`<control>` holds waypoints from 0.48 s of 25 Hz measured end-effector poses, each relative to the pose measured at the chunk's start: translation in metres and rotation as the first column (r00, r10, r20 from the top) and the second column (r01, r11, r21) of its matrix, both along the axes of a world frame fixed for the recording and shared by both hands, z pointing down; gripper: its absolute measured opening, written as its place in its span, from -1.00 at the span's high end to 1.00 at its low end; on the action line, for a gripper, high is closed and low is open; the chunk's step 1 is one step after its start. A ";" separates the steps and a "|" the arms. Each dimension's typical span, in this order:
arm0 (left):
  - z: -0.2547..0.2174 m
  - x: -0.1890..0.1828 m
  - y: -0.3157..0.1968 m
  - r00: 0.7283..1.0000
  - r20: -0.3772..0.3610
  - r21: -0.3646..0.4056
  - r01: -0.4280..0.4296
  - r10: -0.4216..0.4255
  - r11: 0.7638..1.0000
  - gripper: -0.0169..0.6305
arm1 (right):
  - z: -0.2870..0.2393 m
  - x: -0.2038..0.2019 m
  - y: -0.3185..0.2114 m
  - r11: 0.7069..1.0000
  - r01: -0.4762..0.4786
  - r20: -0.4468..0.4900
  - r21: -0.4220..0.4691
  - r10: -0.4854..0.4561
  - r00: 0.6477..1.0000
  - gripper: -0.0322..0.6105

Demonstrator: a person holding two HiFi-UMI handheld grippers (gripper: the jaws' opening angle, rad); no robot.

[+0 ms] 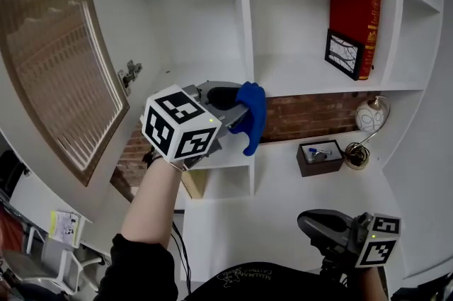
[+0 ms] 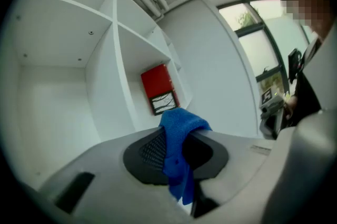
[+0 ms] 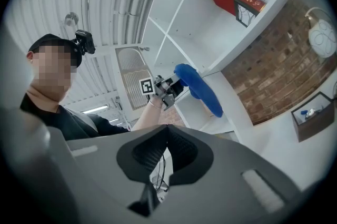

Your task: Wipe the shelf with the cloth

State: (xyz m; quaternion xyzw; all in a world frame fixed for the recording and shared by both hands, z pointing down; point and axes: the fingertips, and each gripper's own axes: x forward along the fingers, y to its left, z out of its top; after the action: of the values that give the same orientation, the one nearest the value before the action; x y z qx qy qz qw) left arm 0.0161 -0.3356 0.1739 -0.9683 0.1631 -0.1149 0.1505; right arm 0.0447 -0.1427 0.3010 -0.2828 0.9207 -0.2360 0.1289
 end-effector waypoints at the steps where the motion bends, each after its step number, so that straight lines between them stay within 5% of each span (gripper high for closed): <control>1: 0.001 0.001 0.015 0.995 -0.076 -0.035 -0.063 0.060 0.997 0.75 | 0.000 -0.003 -0.002 1.000 -0.004 -0.005 0.003 0.004 1.000 0.87; 3: 0.007 -0.001 0.040 0.965 -0.220 -0.089 -0.162 0.139 0.983 0.75 | 0.004 -0.009 -0.004 1.000 -0.011 -0.019 0.005 0.011 1.000 0.87; 6: 0.034 -0.008 0.064 0.930 -0.339 -0.129 -0.193 0.140 0.973 0.75 | 0.012 -0.018 -0.006 0.999 -0.033 -0.059 0.016 0.034 0.998 0.87; 12: 0.099 -0.040 0.121 0.933 -0.347 -0.035 -0.112 0.093 0.993 0.74 | 0.042 -0.031 -0.020 0.994 -0.104 -0.205 0.041 0.111 0.972 0.87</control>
State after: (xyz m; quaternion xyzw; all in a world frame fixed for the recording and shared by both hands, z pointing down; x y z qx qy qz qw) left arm -0.0242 -0.2150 0.2728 -0.9843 0.1332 0.0599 0.0990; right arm 0.0141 -0.1631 0.3426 -0.3533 0.9159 -0.1840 0.0491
